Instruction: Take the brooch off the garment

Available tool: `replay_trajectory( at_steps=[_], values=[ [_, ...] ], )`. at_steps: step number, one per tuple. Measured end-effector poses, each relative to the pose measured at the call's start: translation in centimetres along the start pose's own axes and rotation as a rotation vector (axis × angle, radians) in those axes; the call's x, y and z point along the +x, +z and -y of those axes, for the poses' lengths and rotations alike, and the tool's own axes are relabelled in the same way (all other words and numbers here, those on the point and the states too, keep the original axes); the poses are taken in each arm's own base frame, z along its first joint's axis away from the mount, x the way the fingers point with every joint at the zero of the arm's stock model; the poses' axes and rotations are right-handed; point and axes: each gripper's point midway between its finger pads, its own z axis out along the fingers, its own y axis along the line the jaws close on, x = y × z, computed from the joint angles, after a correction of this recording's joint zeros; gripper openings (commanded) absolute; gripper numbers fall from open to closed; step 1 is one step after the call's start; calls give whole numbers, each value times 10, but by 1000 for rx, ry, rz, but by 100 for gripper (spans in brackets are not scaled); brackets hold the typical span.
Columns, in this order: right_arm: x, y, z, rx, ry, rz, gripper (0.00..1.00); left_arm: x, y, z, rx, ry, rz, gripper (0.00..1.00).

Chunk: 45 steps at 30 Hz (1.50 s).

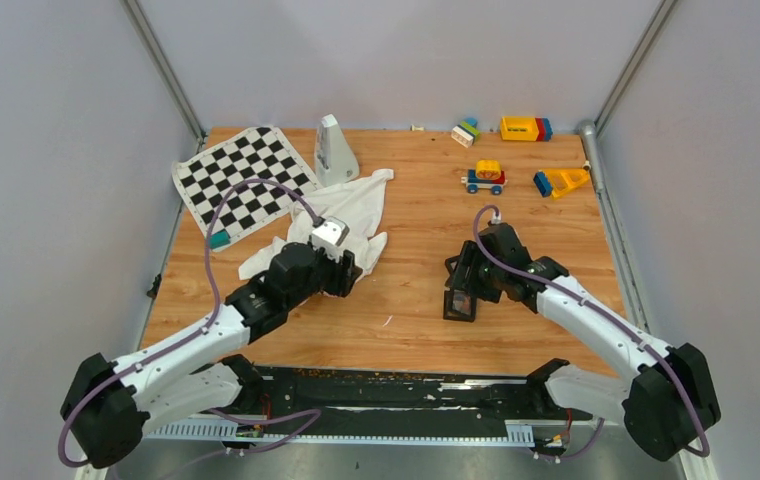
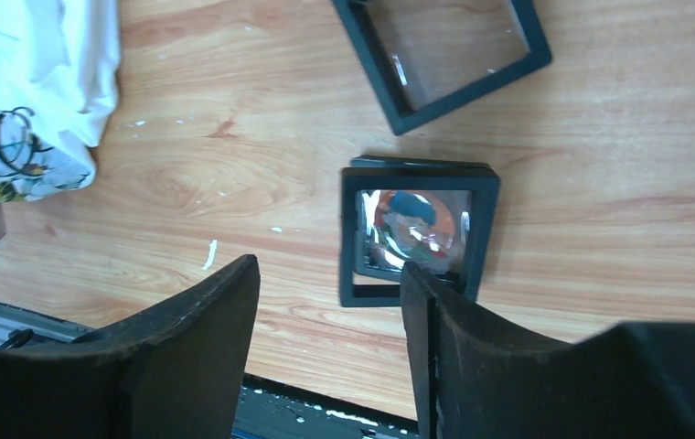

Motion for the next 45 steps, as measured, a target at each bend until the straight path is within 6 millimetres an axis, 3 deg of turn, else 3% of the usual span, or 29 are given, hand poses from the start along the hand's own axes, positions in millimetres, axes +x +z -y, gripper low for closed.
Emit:
replay_trajectory(
  at_steps=[5,8,15,23,34,36,38,42,43,45],
  values=[
    [-10,-12,-27,-35,-65,51,61,-37,-27,-34,-157,-102,61,64],
    [-5,-15,-53,-71,-138,48,58,-41,-41,-58,-251,-174,72,64],
    [21,1,-103,-141,-263,-9,52,-5,-48,-83,-371,-289,-55,59],
    [45,16,-121,-188,-318,-59,51,18,-48,-96,-422,-388,-138,56],
    [50,20,-137,-252,-346,-60,47,30,-67,-100,-487,-465,-135,65],
    [51,20,-139,-258,-347,-64,47,30,-68,-101,-497,-468,-135,61],
    [51,20,-140,-265,-348,-64,46,32,-68,-102,-501,-470,-141,50],
    [51,19,-143,-278,-348,-64,45,33,-62,-99,-479,-475,-152,19],
    [51,19,-144,-284,-348,-64,45,34,-59,-96,-462,-474,-159,7],
    [53,19,-145,-295,-349,-70,44,34,-50,-90,-413,-465,-173,0]
  ],
)
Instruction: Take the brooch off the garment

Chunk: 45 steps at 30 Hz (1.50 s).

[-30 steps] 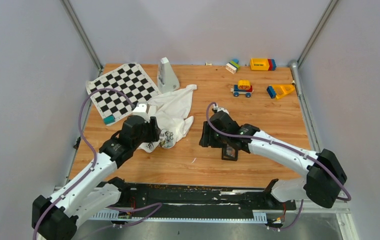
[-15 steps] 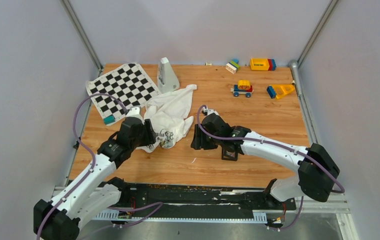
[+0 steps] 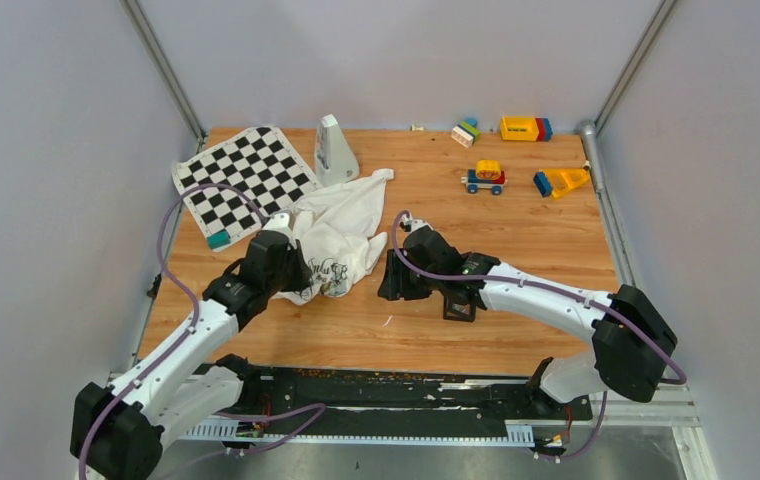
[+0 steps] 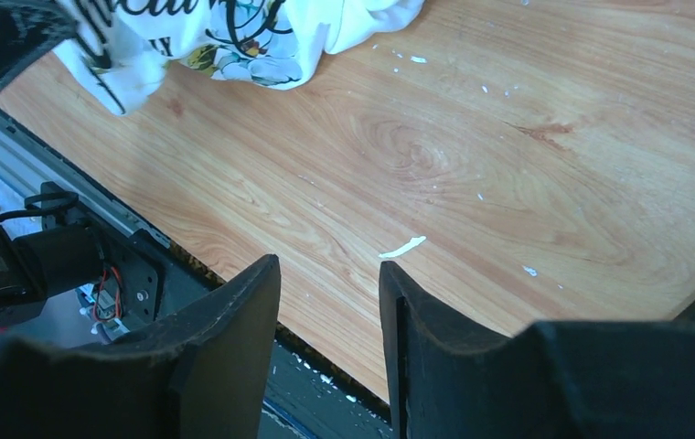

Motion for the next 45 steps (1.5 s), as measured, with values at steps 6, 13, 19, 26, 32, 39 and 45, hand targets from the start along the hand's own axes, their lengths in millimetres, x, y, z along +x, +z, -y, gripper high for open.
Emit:
replay_trajectory(
  at_steps=[6,13,19,26,32,39,45],
  values=[
    [3,2,-8,-52,-7,-8,43,11,15,32,159,32,-79,0],
    [6,8,-16,-114,-18,3,37,42,27,82,322,120,-170,0],
    [19,-7,3,-140,29,95,42,90,30,127,412,250,-282,14],
    [8,-32,9,-172,68,233,51,77,16,162,473,319,-255,52],
    [15,-19,7,-174,34,184,57,47,-13,137,385,313,-152,58],
    [14,4,-12,-209,-7,121,63,27,-33,102,275,297,-75,57],
    [17,16,-32,-245,-38,91,56,34,-27,76,204,283,-95,44]
  ],
)
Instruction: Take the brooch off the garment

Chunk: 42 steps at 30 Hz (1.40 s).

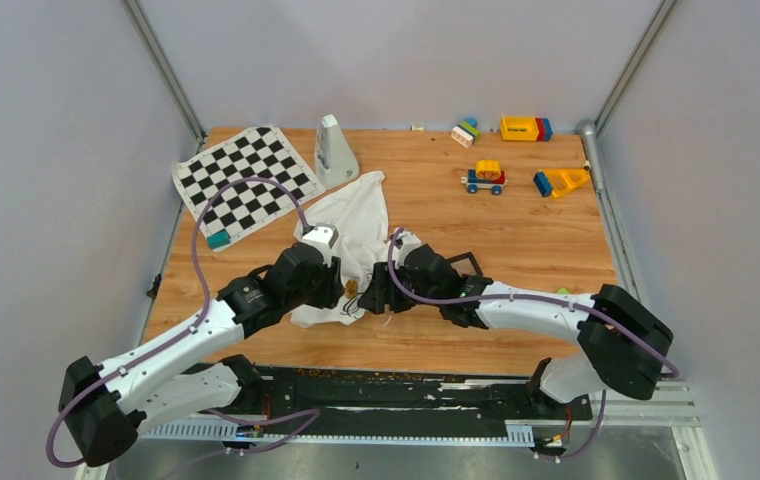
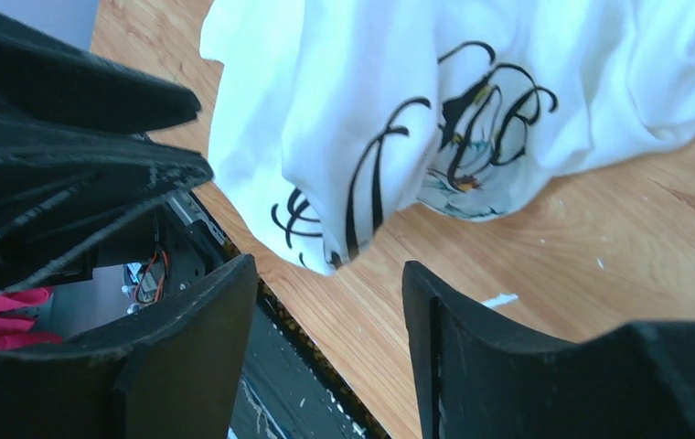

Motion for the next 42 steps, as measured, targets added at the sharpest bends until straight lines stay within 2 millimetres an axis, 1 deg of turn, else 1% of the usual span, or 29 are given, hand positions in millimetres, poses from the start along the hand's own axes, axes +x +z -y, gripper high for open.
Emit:
replay_trajectory(
  at_steps=[2,4,6,7,9,11,13,18,20,24,30,32,33,34,35,36,37,38,39,41,42],
  values=[
    [-2,7,-2,3,-3,-5,47,6,2,-4,-9,3,-14,44],
    [-6,14,-3,12,-3,-3,33,11,4,-5,-14,7,-27,44],
    [-10,19,-4,22,1,4,15,14,5,-6,-15,11,-32,43],
    [-12,20,-5,26,5,7,8,14,6,-6,-14,11,-32,43],
    [-13,21,-5,29,14,11,0,14,7,-5,-8,11,-30,43],
    [-12,21,-6,30,11,13,0,14,8,-4,0,11,-25,44],
    [-12,18,-11,18,1,17,0,14,8,-3,5,10,-23,46],
    [-14,-2,-41,-67,-52,44,0,10,6,4,44,3,-2,49],
    [-15,-7,-49,-94,-67,50,0,6,4,8,67,-2,16,50],
    [-10,-8,-54,-112,-86,39,0,0,1,13,97,-7,41,54],
    [-9,-8,-56,-115,-91,36,0,3,4,20,132,-3,20,56],
    [-9,-8,-55,-114,-90,35,0,6,7,20,127,0,4,53],
    [-9,-8,-55,-114,-90,35,0,9,10,19,121,1,-8,46],
    [-9,-8,-55,-113,-89,36,0,12,12,18,112,2,-22,43],
    [-9,-8,-55,-112,-89,36,0,15,15,15,98,4,-37,36],
    [-9,-8,-54,-108,-87,36,0,18,18,13,86,3,-51,32],
    [-8,-8,-52,-98,-85,34,0,20,19,11,73,2,-59,25],
    [-7,-8,-51,-91,-82,31,0,22,20,8,57,5,-65,20],
    [-7,-8,-49,-84,-80,30,0,23,20,6,45,2,-69,12],
    [-6,-8,-47,-71,-75,31,0,26,19,0,16,3,-77,6],
    [-6,-8,-46,-66,-73,29,0,26,19,-3,4,2,-78,5]
  ],
)
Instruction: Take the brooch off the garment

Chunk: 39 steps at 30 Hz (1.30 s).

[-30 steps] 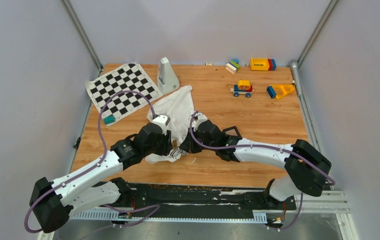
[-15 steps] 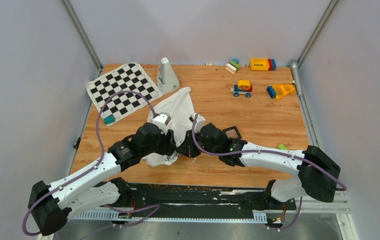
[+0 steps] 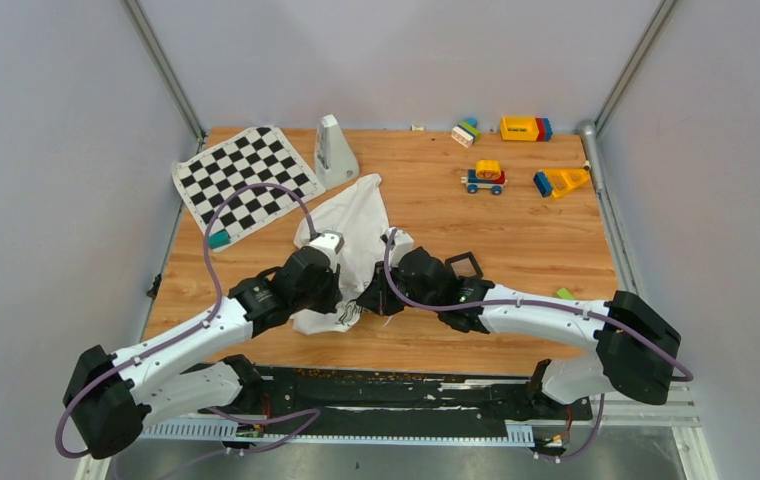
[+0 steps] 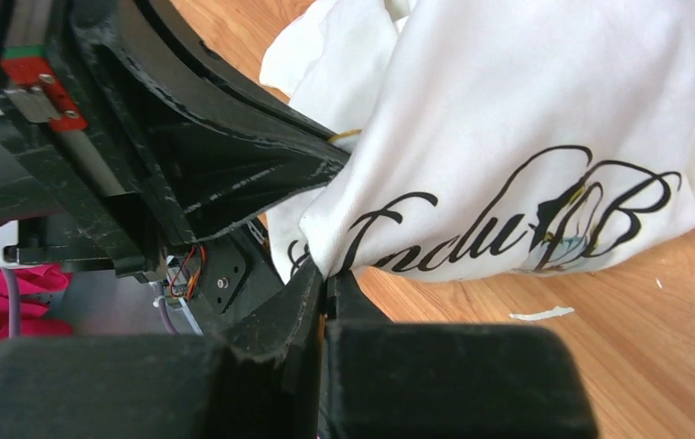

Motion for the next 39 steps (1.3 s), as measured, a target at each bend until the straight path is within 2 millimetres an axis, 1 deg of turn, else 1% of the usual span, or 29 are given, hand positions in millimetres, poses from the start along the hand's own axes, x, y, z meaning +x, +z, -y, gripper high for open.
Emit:
replay_trajectory(
  at_steps=[3,5,7,8,10,12,19,21,22,23,26,27,28,29,36,37,39],
  values=[
    [1,0,4,21,8,-2,0,-1,-3,-3,-13,-5,9,2],
    [1,0,5,27,12,-1,0,-3,-6,-5,-17,-8,18,3],
    [1,0,6,29,14,0,0,-4,-8,-6,-18,-11,25,12],
    [2,1,6,31,15,-1,0,-4,-9,-6,-18,-14,27,19],
    [3,2,7,34,18,-4,0,-6,-10,-7,-15,-20,31,27],
    [4,3,8,38,19,-9,0,-7,-11,-7,-8,-34,38,29],
    [5,3,9,40,19,-14,0,-4,-12,-11,23,-77,38,30],
    [5,3,9,39,19,-15,0,-3,-12,-9,36,-81,30,28],
    [5,3,9,38,19,-15,0,-3,-12,-8,41,-81,29,24],
    [6,3,8,37,19,-16,0,-3,-12,-7,50,-81,29,23],
    [6,2,8,35,19,-18,0,-3,-12,-4,65,-82,27,11],
    [6,2,8,35,19,-18,0,-3,-12,-3,73,-82,26,4],
    [6,2,8,36,19,-18,0,-3,-12,-2,77,-86,24,1],
    [6,2,8,35,19,-18,0,-3,-12,-1,84,-88,24,0],
    [6,2,10,47,27,-18,0,1,-9,-3,91,-103,12,0],
    [8,2,12,56,32,-22,2,1,-9,-3,91,-104,12,0],
    [10,1,17,77,41,-33,10,1,-9,-3,92,-104,13,0]
  ],
)
